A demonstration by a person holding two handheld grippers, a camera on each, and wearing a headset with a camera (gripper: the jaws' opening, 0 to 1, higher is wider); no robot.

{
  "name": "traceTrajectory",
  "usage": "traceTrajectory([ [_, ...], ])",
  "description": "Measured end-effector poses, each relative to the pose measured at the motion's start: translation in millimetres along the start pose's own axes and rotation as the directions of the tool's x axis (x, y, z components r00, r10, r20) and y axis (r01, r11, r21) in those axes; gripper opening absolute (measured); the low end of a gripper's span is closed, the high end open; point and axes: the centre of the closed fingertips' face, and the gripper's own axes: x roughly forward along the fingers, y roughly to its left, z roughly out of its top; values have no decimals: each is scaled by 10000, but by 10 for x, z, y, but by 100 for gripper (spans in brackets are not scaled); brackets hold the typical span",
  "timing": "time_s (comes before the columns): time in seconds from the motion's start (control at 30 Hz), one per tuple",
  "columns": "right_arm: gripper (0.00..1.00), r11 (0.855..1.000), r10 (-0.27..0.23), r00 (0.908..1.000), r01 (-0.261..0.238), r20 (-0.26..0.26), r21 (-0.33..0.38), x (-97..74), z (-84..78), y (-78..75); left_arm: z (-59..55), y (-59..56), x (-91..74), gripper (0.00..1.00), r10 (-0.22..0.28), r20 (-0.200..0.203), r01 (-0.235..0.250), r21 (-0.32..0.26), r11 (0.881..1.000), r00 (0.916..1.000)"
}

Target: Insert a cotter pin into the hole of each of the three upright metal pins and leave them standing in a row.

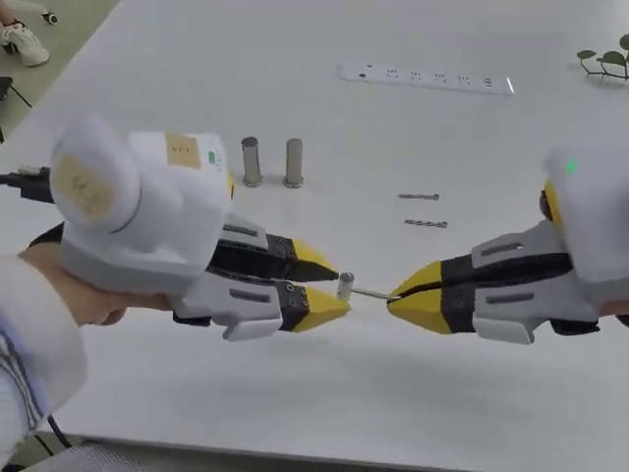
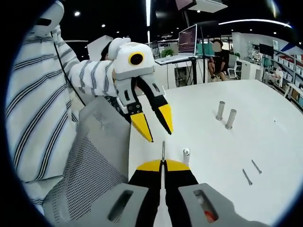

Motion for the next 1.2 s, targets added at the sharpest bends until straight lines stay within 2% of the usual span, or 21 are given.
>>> traceTrajectory([
  [0.13, 0, 9985, -443, 9990, 445, -76, 325, -10, -110, -100, -28, 113, 54, 9, 394, -2, -394, -168, 9991, 9992],
  [0.3, 0, 9962, -675, 9977, 679, -88, 542, -8, -189, -144, -66, 160, 128, 12, 422, -89, -424, -334, 9985, 9991],
  [0.53, 0, 9937, -970, 9952, 973, -96, 563, 35, -231, -211, -146, 218, 236, 12, 480, -587, -485, -66, 9988, 9971],
  [0.67, 0, 9939, -990, 9949, 999, -204, 470, 66, -259, -229, -183, 236, 278, 12, 447, -747, -451, -40, 9990, 9962],
  [0.93, 0, 9959, -876, 9952, 884, -439, 165, 150, -302, -238, -266, 244, 355, 12, 309, -1383, -241, 507, 9984, 9899],
  [1.03, 0, 9961, -863, 9954, 869, -417, 129, 175, -293, -251, -258, 244, 370, 12, 248, -1414, -169, 567, 9982, 9896],
  [1.13, 0, 9964, -838, 9954, 842, -461, 85, 207, -297, -273, -222, 230, 392, 12, 78, -1253, -40, 307, 9995, 9921],
  [1.2, 0, 9967, -806, 9956, 809, -486, 48, 221, -297, -279, -209, 232, 399, 12, 47, -1233, 0, 384, 9993, 9924],
])
